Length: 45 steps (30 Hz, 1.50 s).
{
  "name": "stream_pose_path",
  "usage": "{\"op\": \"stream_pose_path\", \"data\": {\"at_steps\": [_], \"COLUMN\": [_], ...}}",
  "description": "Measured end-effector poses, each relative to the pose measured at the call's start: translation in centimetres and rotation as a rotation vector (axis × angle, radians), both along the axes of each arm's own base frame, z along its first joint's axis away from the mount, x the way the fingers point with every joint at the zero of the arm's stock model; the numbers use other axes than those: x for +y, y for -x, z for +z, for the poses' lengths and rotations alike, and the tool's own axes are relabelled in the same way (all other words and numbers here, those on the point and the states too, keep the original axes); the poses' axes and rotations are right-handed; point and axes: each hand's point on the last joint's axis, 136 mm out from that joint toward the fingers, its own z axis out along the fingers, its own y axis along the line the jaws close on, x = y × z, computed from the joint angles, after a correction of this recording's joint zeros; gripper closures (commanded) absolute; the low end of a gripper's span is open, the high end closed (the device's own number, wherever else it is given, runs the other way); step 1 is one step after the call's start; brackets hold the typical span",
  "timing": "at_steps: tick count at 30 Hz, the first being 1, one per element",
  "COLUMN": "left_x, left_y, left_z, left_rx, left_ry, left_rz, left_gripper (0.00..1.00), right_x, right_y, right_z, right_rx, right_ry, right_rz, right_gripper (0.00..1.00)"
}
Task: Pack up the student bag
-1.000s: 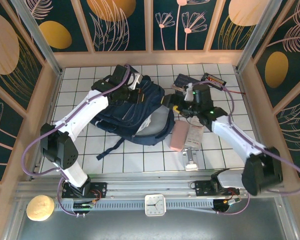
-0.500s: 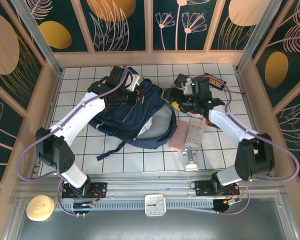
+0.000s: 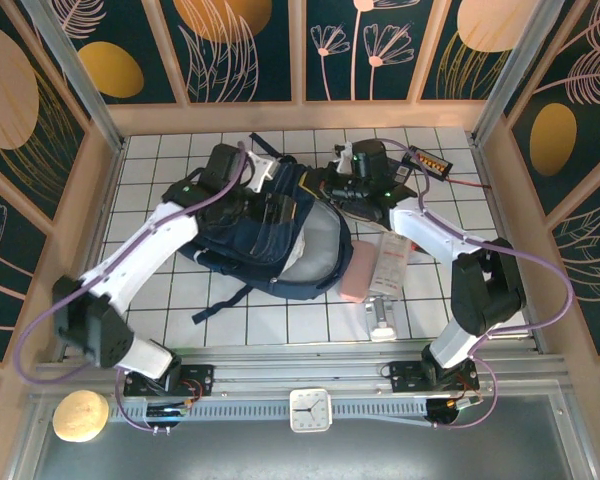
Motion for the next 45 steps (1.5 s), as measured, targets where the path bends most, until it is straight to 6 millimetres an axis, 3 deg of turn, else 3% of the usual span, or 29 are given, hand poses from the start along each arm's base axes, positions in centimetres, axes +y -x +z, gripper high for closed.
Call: {"op": "stream_pose_path", "data": {"at_steps": [3,6,9,14,15,16,17,18,21,23,26,30,32,34,36,41,45], "left_x": [0.4,-1.8,-3.8,-2.8,-2.5,-2.2,-1.9,-1.6,-0.7,-0.3,0.4,1.8,2.2,2.5,2.7,3.5,6.3], "left_y": [2.1,3.8,3.8,0.4,-0.2,-0.9,-1.6,-2.1,-3.2,-3.4,-3.6,-4.3,-4.6,-4.7,-4.8,-5.1,-5.9], "left_z": [3.3,5.0,2.8,-2.3,-2.8,-3.4,-3.8,-4.2,-4.7,-4.5,-4.1,-3.5,-3.0,-2.7,-2.4,-1.8,-0.2], "left_rx": [-0.098,-0.159,-0.127,-0.067,-0.064,-0.062,-0.066,-0.070,-0.078,-0.081,-0.078,-0.060,-0.052,-0.043,-0.030,0.016,0.049], "left_ry": [0.053,0.080,0.034,-0.133,-0.165,-0.203,-0.237,-0.263,-0.323,-0.344,-0.358,-0.359,-0.346,-0.328,-0.305,-0.227,-0.141], "left_rz": [0.013,-0.018,-0.001,0.188,0.215,0.247,0.277,0.301,0.349,0.355,0.360,0.386,0.395,0.399,0.402,0.422,0.483], "left_gripper": [0.01,0.01,0.01,0.06,0.12,0.38,0.88,1.00,1.00,1.00,1.00,1.00,1.00,1.00,1.00,1.00,1.00], "right_x": [0.5,1.0,1.7,2.0,2.0,1.9,1.9,1.9,1.3,0.3,-2.0,-6.0,-6.8,-5.9,-4.0,1.3,1.5], "right_y": [-0.3,-0.6,-1.1,-1.0,-1.0,-1.0,-1.0,-1.0,-0.8,-0.5,0.2,1.8,3.0,3.9,4.4,5.8,7.8], "right_z": [1.4,3.1,4.7,4.5,4.3,4.1,4.0,3.9,2.9,1.8,1.4,2.5,2.3,1.0,-1.5,-10.0,-16.3], "right_rx": [-0.003,-0.008,-0.018,0.017,0.026,0.032,0.037,0.040,0.050,0.070,0.069,0.001,-0.028,-0.036,-0.014,0.068,0.133], "right_ry": [-0.003,-0.005,-0.015,-0.007,-0.003,-0.002,-0.001,0.000,0.004,0.015,0.037,0.042,0.027,0.010,0.017,0.080,0.138], "right_rz": [-0.028,-0.047,-0.057,-0.068,-0.072,-0.075,-0.077,-0.078,-0.087,-0.099,-0.114,-0.167,-0.162,-0.119,-0.054,0.121,0.174], "right_gripper": [1.00,1.00,1.00,1.00,1.00,1.00,1.00,1.00,1.00,0.74,0.57,0.58,0.63,0.67,0.70,0.80,0.83]}}
